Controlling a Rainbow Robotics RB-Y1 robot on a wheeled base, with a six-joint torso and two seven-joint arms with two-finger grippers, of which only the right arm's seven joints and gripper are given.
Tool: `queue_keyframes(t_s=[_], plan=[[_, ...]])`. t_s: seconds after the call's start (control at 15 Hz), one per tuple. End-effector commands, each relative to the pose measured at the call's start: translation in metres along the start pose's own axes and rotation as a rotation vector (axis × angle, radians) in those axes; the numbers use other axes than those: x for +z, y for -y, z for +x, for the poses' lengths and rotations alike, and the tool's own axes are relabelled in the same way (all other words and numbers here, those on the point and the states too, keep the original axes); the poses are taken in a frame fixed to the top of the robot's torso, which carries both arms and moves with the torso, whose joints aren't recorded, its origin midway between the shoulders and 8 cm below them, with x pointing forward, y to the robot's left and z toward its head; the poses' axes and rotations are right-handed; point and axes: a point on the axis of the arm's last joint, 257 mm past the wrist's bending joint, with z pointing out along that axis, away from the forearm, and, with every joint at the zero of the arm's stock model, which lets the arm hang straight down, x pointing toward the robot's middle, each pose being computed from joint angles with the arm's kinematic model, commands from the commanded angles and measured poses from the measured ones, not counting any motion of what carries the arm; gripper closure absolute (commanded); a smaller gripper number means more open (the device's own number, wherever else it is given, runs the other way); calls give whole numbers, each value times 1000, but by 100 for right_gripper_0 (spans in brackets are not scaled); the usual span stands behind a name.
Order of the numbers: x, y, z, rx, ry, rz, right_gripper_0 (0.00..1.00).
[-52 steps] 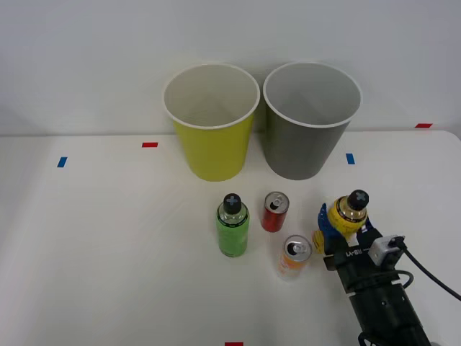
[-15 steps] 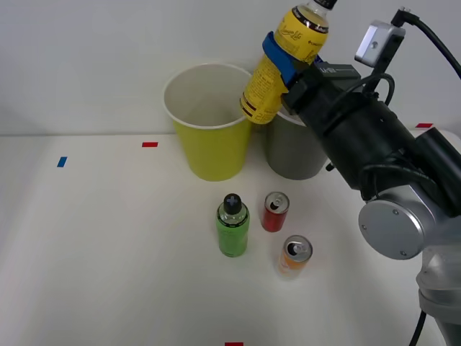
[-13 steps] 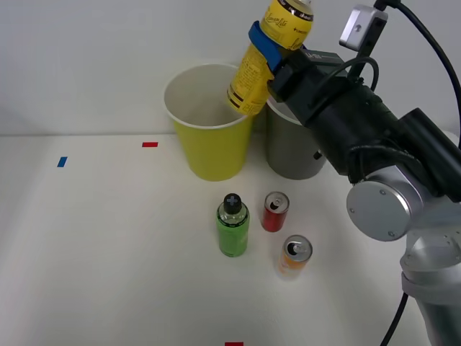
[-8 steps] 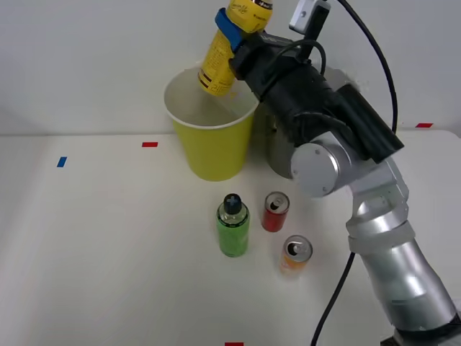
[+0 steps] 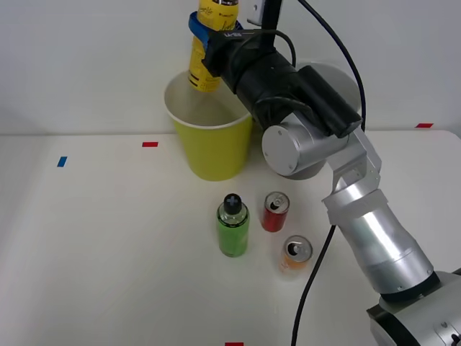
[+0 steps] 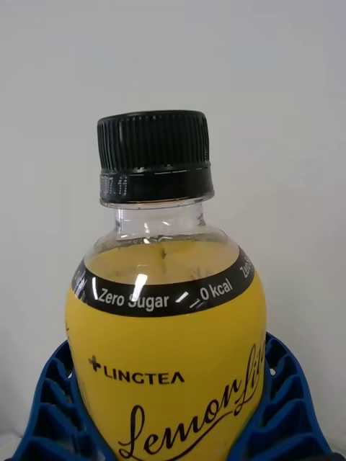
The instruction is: Put cans in the gray bin, plastic bottles in the light green bin
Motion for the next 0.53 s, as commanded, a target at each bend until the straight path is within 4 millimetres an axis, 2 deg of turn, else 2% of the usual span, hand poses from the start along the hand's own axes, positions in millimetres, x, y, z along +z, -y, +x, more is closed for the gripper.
queue_keyframes(t_s=[0.07, 0.33, 0.4, 0.47, 0.53], plan=[[-1, -3, 6, -67, -15, -11, 100], [0, -10, 9, -74, -17, -16, 100], [0, -9, 9, -74, -18, -15, 97], [1, -9, 12, -69, -23, -15, 57], [1, -7, 14, -65, -26, -10, 21]])
